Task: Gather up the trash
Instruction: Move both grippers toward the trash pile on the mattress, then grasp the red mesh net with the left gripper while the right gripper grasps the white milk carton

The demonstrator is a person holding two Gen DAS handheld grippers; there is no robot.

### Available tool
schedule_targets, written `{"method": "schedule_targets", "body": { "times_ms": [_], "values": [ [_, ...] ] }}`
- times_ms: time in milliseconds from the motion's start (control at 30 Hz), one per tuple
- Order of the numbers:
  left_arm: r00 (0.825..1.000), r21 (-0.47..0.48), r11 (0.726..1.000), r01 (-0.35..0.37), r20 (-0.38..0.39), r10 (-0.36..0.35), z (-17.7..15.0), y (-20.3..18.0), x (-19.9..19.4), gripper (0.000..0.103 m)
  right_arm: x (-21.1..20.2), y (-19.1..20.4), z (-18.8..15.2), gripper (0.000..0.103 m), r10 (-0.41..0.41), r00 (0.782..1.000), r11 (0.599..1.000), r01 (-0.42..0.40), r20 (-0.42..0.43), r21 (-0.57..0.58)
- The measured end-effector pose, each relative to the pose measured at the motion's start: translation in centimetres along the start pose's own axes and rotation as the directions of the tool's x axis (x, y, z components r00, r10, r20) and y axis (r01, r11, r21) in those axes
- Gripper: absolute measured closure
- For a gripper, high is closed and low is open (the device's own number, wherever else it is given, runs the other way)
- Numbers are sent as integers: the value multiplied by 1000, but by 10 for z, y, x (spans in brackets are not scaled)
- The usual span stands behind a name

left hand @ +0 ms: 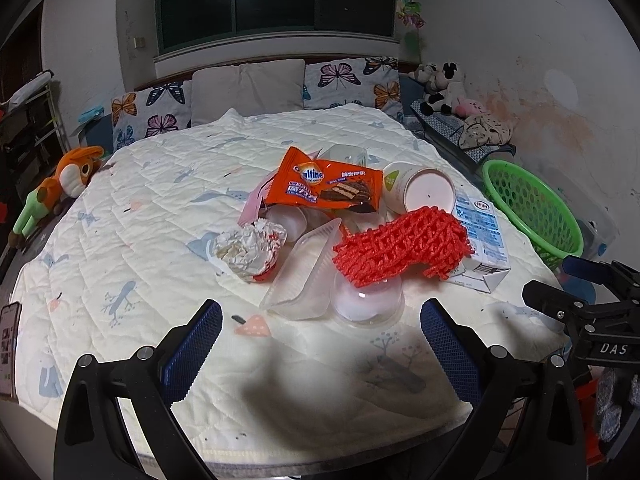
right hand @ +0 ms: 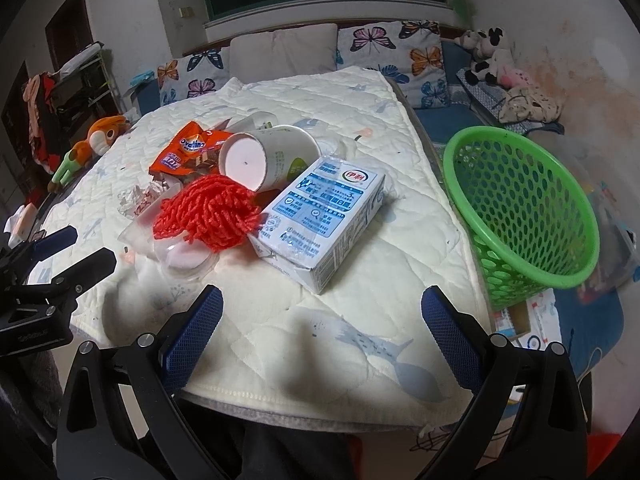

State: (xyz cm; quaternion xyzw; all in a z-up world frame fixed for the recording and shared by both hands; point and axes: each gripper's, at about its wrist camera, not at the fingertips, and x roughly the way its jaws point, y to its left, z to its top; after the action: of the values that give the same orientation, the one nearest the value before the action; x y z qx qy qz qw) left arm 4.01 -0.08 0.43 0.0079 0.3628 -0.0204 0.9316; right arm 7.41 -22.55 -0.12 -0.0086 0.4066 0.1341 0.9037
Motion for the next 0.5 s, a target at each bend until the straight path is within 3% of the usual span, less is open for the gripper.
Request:
{"method": "schedule_targets", "body": {
  "times_ms": [500],
  "values": [
    [997,123,989,78,3,-79,20,-16,17,7,15,-9,19,4,-10,1000,1000,10,-23,18]
  ]
}}
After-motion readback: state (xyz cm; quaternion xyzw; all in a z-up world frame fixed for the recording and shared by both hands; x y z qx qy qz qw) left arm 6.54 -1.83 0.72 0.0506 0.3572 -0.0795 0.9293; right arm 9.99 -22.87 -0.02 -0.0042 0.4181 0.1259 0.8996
